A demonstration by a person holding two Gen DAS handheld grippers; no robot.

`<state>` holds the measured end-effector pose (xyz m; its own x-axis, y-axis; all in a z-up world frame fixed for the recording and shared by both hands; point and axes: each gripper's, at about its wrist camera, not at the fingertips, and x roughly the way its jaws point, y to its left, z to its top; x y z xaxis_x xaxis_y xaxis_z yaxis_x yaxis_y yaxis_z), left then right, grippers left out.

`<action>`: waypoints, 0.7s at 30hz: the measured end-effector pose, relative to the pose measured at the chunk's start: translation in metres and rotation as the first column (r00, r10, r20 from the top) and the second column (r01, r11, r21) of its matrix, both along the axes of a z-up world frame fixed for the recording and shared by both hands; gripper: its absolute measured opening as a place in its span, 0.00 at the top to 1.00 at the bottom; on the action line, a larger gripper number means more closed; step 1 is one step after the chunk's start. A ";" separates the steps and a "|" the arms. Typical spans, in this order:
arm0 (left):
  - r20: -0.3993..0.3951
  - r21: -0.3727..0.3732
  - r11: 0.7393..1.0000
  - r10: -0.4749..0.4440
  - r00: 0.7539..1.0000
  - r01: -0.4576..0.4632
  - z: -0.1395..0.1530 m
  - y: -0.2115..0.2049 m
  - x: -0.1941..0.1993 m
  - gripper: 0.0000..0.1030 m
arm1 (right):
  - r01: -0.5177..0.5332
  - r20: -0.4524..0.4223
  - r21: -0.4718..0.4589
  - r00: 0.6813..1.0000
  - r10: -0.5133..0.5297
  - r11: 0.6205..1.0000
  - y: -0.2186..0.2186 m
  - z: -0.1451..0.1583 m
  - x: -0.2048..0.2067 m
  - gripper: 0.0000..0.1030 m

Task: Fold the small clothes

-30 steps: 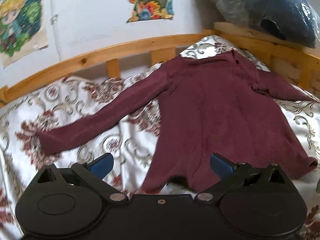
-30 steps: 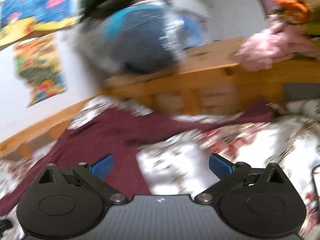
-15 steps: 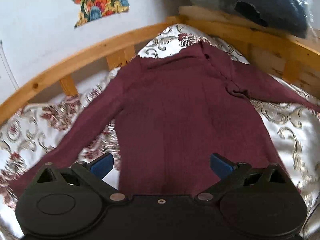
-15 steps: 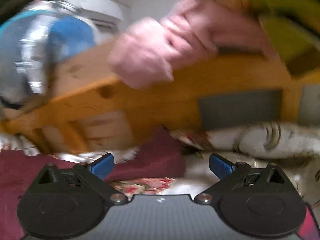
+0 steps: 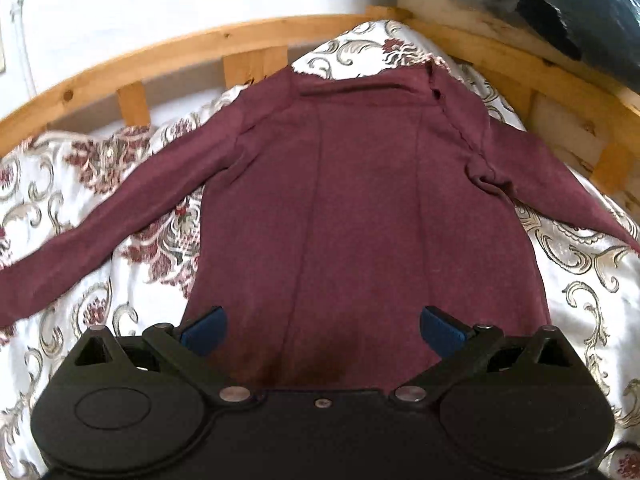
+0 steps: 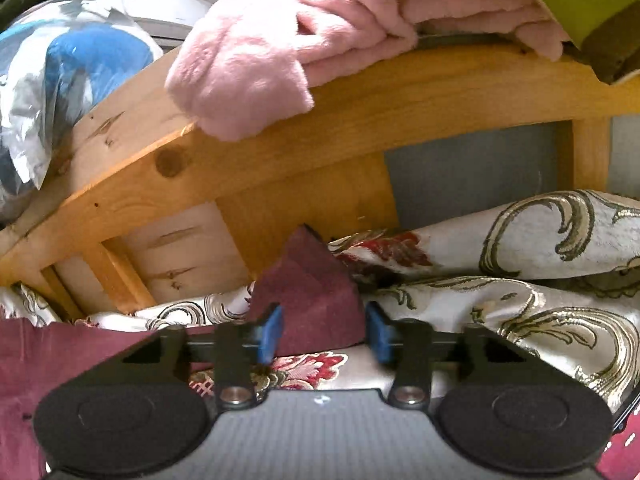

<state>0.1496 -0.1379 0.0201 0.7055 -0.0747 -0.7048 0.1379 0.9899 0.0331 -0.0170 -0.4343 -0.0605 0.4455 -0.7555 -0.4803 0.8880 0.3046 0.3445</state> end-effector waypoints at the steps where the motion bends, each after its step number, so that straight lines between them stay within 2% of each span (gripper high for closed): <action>1: 0.007 0.004 1.000 -0.008 1.000 0.008 0.001 -0.002 -0.002 0.01 | -0.005 0.006 -0.005 1.000 0.005 1.000 0.001 0.000 -0.001 0.74; 2: 0.014 0.007 1.000 -0.020 1.000 0.020 0.002 -0.004 -0.005 0.01 | -0.009 0.019 -0.010 1.000 0.010 1.000 0.000 0.001 -0.001 0.78; 3: 0.019 0.012 0.999 -0.034 0.999 0.034 0.002 -0.006 -0.007 0.01 | -0.016 0.032 -0.020 0.999 0.017 1.000 -0.001 0.004 0.002 0.86; 5: 0.029 0.027 0.998 -0.063 0.998 0.062 0.004 -0.009 -0.012 0.01 | -0.029 0.037 -0.063 0.999 0.031 0.998 0.005 0.016 -0.001 0.86; 8: 0.063 0.054 0.995 -0.088 0.994 0.084 0.008 -0.012 -0.018 0.01 | -0.098 0.012 -0.172 0.995 0.102 0.980 0.016 0.034 0.019 0.87; 10: 0.089 0.066 0.994 -0.093 0.992 0.088 0.013 -0.011 -0.021 0.01 | -0.171 0.001 -0.271 0.984 0.178 0.947 0.029 0.050 0.038 0.88; 12: 0.103 0.031 0.994 -0.104 0.989 0.102 0.018 -0.006 -0.026 0.01 | -0.266 0.007 -0.358 0.958 0.287 0.895 0.048 0.065 0.052 0.88; 14: 0.118 -0.011 0.994 -0.111 0.987 0.113 0.022 0.000 -0.030 0.01 | -0.364 -0.016 -0.448 0.916 0.400 0.817 0.074 0.077 0.070 0.89; 16: 0.130 -0.039 0.993 -0.104 0.986 0.110 0.025 0.008 -0.031 0.01 | -0.472 -0.065 -0.532 0.851 0.522 0.703 0.106 0.085 0.090 0.89; 17: 0.141 -0.045 0.994 -0.094 0.985 0.102 0.026 0.011 -0.031 0.01 | -0.527 -0.092 -0.565 0.805 0.586 0.635 0.122 0.088 0.099 0.89; 19: 0.185 -0.079 0.994 -0.057 0.981 0.072 0.030 0.022 -0.031 0.01 | -0.655 -0.158 -0.593 0.664 0.730 0.467 0.154 0.088 0.117 0.89; 21: 0.213 -0.125 0.992 -0.004 0.977 0.031 0.033 0.034 -0.030 0.01 | -0.728 -0.219 -0.595 0.554 0.803 0.340 0.182 0.083 0.131 0.89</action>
